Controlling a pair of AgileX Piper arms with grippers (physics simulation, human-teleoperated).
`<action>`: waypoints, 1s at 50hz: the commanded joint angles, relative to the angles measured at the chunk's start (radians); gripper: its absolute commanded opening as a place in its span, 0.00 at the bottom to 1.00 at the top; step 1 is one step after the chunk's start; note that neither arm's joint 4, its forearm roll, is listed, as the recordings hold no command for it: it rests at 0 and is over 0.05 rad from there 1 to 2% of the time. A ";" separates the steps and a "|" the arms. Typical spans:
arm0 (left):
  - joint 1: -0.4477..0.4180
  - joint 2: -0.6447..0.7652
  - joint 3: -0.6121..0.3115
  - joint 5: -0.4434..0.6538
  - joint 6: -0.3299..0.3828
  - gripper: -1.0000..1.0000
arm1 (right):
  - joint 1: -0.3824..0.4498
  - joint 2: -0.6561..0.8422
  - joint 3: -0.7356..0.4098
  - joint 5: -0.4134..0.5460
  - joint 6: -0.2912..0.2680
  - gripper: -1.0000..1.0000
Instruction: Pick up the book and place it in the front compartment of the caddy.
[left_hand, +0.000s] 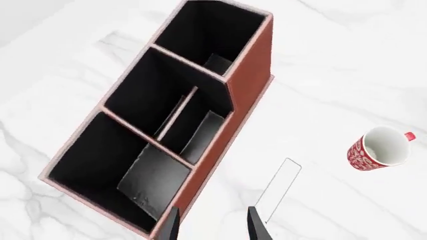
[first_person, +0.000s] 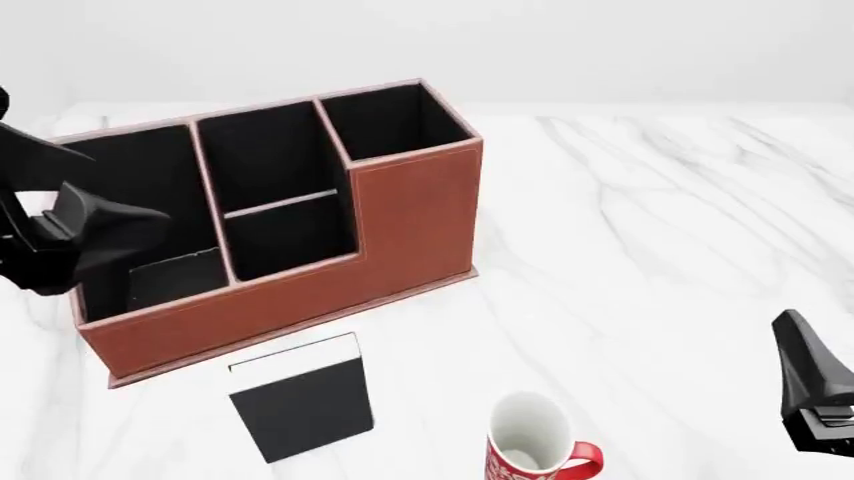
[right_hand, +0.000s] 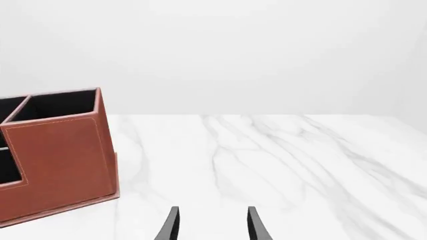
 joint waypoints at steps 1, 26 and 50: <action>-0.008 0.049 -0.052 0.097 0.103 1.00 | 0.000 -0.003 0.001 0.002 0.000 1.00; -0.025 0.168 -0.085 0.191 0.222 1.00 | 0.000 -0.003 0.001 0.002 0.000 1.00; -0.126 0.235 -0.028 0.176 0.210 1.00 | 0.000 -0.003 0.001 0.002 0.000 1.00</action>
